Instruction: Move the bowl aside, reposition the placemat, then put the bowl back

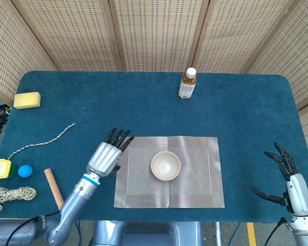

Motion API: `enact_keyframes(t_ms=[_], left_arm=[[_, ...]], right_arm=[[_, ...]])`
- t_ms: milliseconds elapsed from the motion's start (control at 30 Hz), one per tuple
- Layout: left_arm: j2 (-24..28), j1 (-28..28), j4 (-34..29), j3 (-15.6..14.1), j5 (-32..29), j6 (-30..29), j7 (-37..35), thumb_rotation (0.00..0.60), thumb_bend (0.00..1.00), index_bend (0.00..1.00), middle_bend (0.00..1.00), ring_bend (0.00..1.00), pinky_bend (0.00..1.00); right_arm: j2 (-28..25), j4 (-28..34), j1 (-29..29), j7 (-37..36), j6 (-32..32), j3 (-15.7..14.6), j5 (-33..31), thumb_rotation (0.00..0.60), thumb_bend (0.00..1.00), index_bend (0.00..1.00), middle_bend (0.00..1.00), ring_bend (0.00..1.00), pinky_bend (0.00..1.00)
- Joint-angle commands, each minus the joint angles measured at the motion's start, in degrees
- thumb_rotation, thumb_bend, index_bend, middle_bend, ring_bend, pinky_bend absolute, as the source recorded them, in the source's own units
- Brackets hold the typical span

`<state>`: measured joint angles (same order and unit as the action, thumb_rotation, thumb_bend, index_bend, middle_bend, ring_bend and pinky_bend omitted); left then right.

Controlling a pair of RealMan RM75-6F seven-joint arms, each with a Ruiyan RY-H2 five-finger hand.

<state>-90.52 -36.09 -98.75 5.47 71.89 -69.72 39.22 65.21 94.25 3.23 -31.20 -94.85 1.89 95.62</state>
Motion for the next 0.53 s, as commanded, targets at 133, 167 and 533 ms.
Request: enact_keyframes(t_ms=[133, 167, 533], left_arm=[[10.1, 10.8, -1.2, -6.1, 7.6, -12.5, -10.1, 0.6, 0.05, 0.05, 0.0, 0.0, 0.0], [10.9, 11.8, -0.9, -6.6, 8.4, -13.7, -11.4, 0.6, 0.05, 0.04, 0.0, 0.0, 0.0], [15.2, 22.6, 3.4, -11.1, 11.6, -23.7, -16.5, 0.6, 0.04, 0.0, 0.0, 0.0, 0.0]], right_arm=[[-0.4, 0.0, 1.2, 4.8, 4.5, -0.7, -1.8, 0.6, 0.2, 0.13, 0.0, 0.0, 0.0], [-0.4, -0.1, 1.3, 5.6, 5.1, -0.7, -2.1, 0.6, 0.19, 0.12, 0.0, 0.0, 0.0], [1.9, -2.8, 1.8, 27.1, 8.6, 0.5, -6.8, 0.6, 0.16, 0.01, 0.0, 0.0, 0.0]])
